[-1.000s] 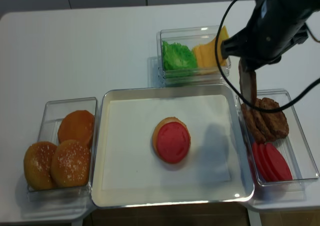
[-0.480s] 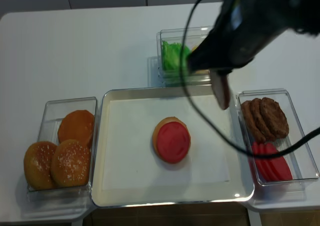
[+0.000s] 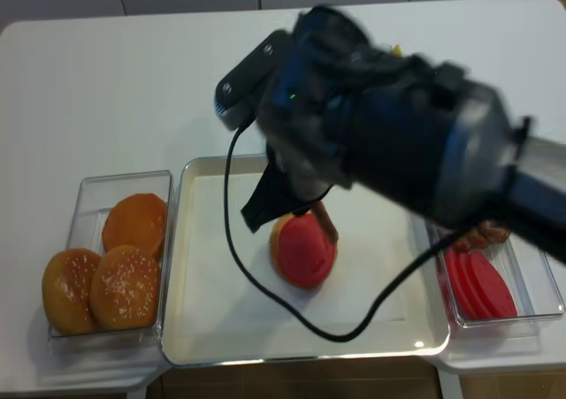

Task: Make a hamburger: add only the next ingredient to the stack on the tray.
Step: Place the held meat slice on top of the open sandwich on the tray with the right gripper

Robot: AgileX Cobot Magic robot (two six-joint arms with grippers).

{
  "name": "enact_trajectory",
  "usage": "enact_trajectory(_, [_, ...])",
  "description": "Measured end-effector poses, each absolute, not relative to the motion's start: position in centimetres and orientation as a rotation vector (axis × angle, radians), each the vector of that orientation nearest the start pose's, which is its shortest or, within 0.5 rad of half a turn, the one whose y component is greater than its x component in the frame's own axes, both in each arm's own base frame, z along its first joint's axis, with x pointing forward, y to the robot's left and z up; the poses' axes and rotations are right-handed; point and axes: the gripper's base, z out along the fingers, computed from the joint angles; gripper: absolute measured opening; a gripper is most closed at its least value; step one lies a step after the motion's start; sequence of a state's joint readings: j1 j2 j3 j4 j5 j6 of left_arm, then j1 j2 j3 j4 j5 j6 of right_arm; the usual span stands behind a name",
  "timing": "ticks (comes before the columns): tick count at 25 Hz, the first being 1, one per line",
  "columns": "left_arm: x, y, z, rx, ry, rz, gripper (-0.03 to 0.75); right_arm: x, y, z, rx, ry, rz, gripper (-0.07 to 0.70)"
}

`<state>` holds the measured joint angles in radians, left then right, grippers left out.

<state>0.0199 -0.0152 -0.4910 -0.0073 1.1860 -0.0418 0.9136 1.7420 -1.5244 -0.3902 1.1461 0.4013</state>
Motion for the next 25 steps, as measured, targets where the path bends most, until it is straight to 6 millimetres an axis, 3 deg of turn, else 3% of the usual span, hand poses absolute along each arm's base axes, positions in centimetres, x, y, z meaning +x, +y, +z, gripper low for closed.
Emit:
enact_trajectory(7, [-1.2, -0.1, 26.5, -0.066, 2.162, -0.022, 0.29, 25.6, 27.5, 28.6, -0.841, 2.545, -0.235, 0.107])
enact_trajectory(17, [-1.2, -0.1, 26.5, -0.066, 2.162, -0.022, 0.29, 26.1, 27.5, 28.4, -0.817, 2.522, -0.275, 0.106])
enact_trajectory(25, [-1.2, -0.1, 26.5, -0.066, 2.162, -0.022, 0.29, 26.4, 27.9, 27.0, -0.833, 2.551, -0.318, 0.106])
